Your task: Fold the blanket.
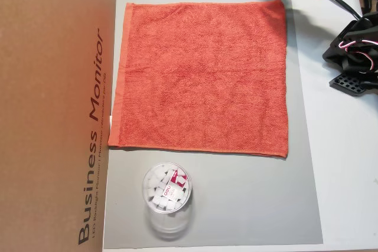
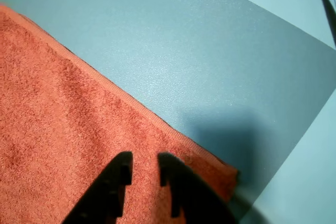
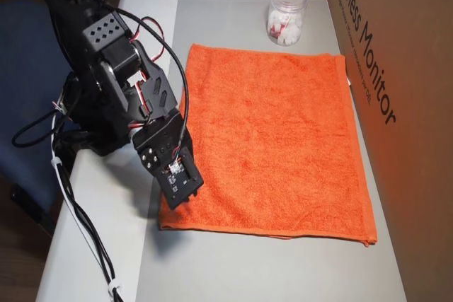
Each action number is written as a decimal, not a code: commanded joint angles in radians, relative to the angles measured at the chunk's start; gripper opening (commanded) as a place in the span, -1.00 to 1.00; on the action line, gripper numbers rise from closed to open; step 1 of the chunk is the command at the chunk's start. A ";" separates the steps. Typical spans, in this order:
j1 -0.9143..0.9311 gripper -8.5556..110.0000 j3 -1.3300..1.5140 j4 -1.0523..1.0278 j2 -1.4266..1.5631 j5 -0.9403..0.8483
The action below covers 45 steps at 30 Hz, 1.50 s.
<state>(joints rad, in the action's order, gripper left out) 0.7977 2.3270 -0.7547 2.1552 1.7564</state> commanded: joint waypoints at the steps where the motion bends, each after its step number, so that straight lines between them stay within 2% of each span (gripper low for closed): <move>1: -0.003 -0.64 -0.009 0.000 0.032 -0.003; 4: 0.000 -0.56 0.023 0.000 0.032 -0.003; 10: 0.037 -0.56 0.083 -0.014 0.029 -0.015; 15: 0.071 -0.56 0.077 -0.181 0.018 -0.124; 21: 0.083 -0.56 0.086 -0.259 0.017 -0.135; 34: 0.100 -0.56 0.193 -0.107 0.008 -0.135; 45: 0.103 -0.56 0.147 0.015 -0.206 -0.137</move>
<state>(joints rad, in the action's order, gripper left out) 0.8989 2.5096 -0.7609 1.9758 1.6214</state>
